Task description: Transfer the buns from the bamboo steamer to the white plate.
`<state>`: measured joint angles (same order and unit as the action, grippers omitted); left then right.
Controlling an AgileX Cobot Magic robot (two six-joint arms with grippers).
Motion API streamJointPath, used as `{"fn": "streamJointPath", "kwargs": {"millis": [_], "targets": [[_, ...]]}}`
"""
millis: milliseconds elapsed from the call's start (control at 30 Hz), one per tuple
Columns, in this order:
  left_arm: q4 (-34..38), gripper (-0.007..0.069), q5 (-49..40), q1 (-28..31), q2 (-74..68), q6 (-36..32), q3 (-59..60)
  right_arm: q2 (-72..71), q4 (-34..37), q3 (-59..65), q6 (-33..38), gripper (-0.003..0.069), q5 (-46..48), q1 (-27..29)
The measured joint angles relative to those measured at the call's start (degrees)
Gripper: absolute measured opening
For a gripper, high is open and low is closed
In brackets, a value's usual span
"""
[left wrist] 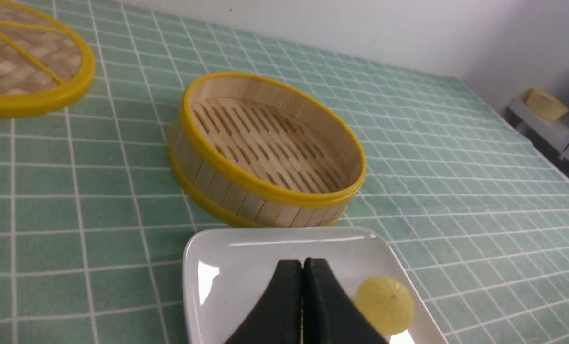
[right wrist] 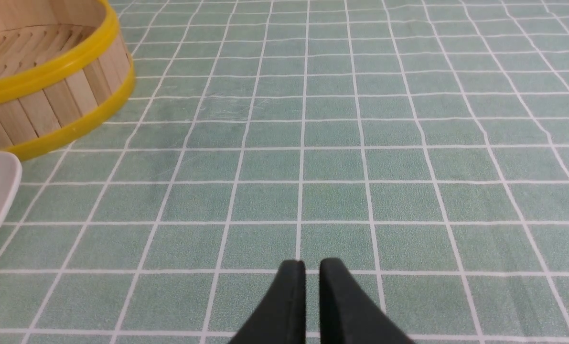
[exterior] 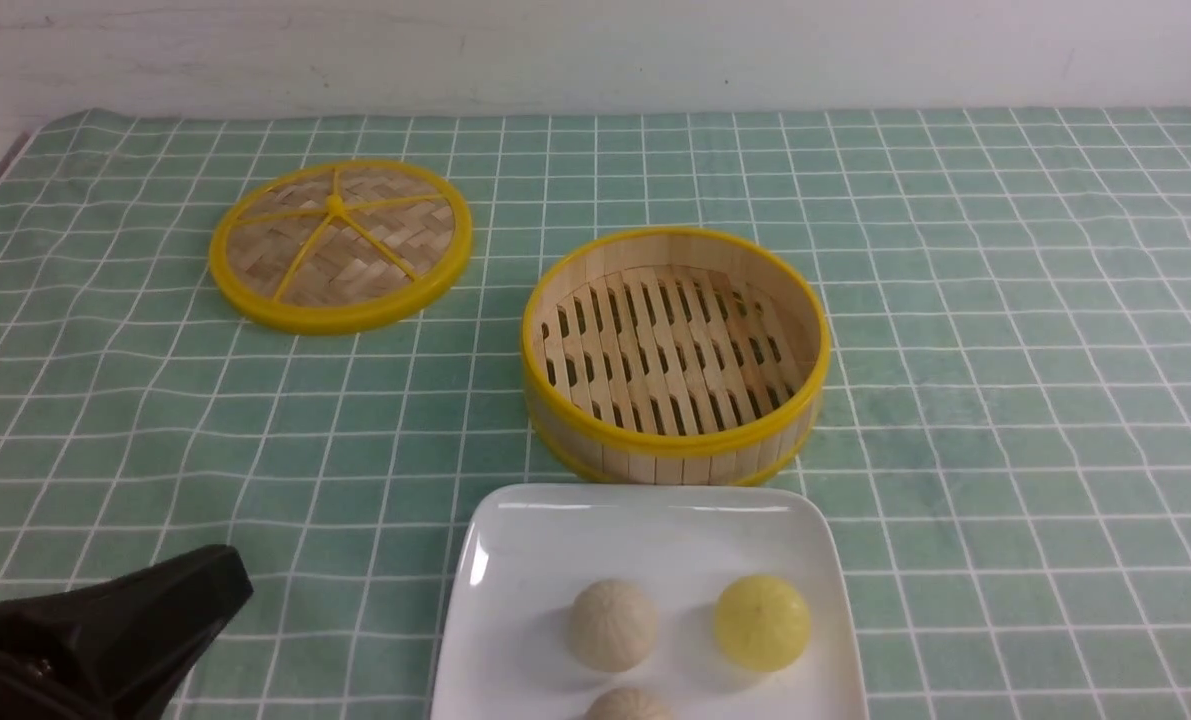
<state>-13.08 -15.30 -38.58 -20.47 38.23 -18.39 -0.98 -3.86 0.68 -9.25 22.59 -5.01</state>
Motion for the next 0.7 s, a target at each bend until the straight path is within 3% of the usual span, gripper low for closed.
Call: {"fn": "streamJointPath", "kwargs": {"millis": [167,333,400,533,700], "targets": [[0.49,0.0034,-0.78,0.0,0.0,-0.75,0.07,0.0,0.0,0.0,0.0,0.0072,0.0,0.0],[2.02,0.0039,-2.12,2.55,0.06,-8.85,0.07,0.0,0.0,0.0,0.0,0.0075,0.0,0.0],[5.43,0.0043,-2.46,7.57,0.87,-17.28,0.07,0.0,0.0,0.0,0.0,0.0078,0.0,0.0],[10.42,0.0044,-2.17,17.25,3.43,-26.18,2.14,0.0,0.0,0.0,0.0,0.0085,0.0,0.0],[12.0,0.0045,-2.28,29.08,8.94,-28.6,10.73,0.0,0.0,0.0,0.0,0.009,0.0,0.0]]}}
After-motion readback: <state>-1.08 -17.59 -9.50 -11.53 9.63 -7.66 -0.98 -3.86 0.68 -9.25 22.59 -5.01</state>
